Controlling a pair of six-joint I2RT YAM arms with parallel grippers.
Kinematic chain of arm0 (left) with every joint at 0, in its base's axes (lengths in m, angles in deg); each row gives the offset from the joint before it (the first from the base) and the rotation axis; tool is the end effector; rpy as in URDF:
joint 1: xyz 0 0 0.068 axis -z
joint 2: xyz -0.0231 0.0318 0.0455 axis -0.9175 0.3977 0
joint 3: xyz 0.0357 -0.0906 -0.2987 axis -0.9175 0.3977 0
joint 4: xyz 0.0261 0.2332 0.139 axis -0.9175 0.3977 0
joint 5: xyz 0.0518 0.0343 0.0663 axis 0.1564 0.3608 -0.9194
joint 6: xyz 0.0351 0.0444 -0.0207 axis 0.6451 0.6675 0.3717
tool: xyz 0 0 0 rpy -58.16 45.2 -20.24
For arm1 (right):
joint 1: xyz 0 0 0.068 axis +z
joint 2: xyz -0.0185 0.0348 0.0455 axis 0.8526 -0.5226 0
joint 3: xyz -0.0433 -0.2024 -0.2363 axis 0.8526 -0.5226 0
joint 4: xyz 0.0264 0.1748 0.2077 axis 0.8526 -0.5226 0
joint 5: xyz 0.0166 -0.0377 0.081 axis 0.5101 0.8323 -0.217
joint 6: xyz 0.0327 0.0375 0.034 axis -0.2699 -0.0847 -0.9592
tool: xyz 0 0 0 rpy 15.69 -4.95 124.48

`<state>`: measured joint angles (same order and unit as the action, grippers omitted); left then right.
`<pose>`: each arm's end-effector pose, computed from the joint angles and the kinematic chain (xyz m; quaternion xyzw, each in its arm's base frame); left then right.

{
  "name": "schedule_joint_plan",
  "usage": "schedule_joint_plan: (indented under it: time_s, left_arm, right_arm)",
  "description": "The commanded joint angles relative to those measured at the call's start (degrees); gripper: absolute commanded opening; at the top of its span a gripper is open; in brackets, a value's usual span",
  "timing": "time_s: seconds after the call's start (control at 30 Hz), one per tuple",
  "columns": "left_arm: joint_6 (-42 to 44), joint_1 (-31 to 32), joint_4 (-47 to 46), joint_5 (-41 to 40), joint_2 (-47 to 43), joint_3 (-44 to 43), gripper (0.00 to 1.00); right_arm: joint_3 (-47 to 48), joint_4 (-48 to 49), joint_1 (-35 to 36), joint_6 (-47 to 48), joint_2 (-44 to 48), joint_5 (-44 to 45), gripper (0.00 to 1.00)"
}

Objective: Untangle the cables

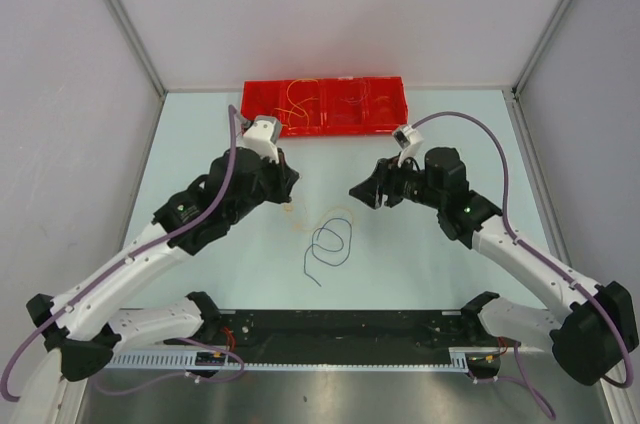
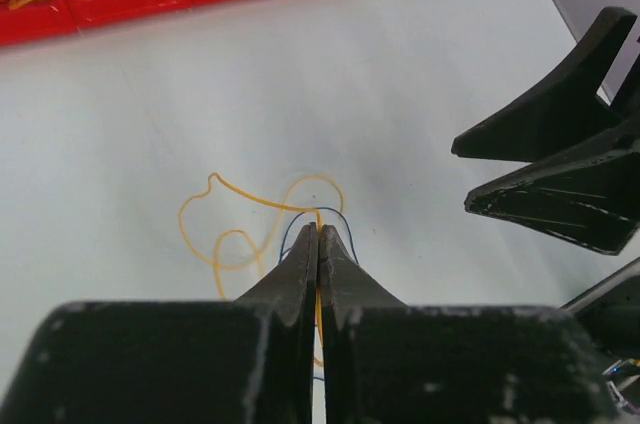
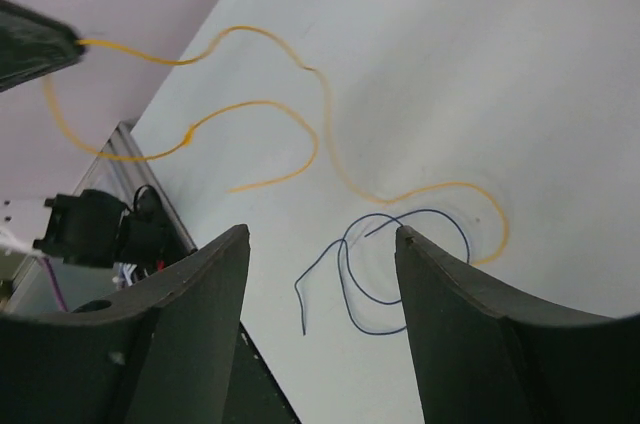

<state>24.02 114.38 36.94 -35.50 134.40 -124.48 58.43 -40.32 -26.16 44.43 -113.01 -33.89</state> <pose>0.1481 -0.1446 0.4230 0.0939 0.8270 -0.2207 0.5084 0.2036 0.1498 0.3387 -0.1799 0.7780 0.4142 0.4368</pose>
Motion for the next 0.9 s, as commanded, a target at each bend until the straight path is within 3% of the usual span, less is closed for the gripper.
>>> schedule_joint_plan:
  time_s: [0.0,0.3,0.5,0.67,0.87]
  left_arm:
    - [-0.80,-2.46,-6.93,8.34,1.85,4.05,0.00]
    - [1.30,-6.76,-14.22,15.39,6.77,9.06,0.00]
    - [-0.35,-10.37,-20.37,13.46,13.09,13.02,0.00]
    - [-0.36,-13.35,-26.27,14.25,17.67,15.30,0.00]
    - [-1.24,-16.70,-29.43,14.96,22.15,16.45,0.00]
  right_arm:
    - [-4.28,16.78,-1.66,-1.88,1.83,-12.13,0.65]
    - [-7.89,33.94,-0.78,-1.98,-5.01,-12.85,0.65]
    - [-7.81,44.66,-0.87,-4.79,-13.54,-13.29,0.66]
    - [-7.54,47.66,-0.87,-6.20,-18.90,-14.44,0.66]
    - [-6.84,44.33,1.58,-4.80,-21.10,-11.29,0.66]
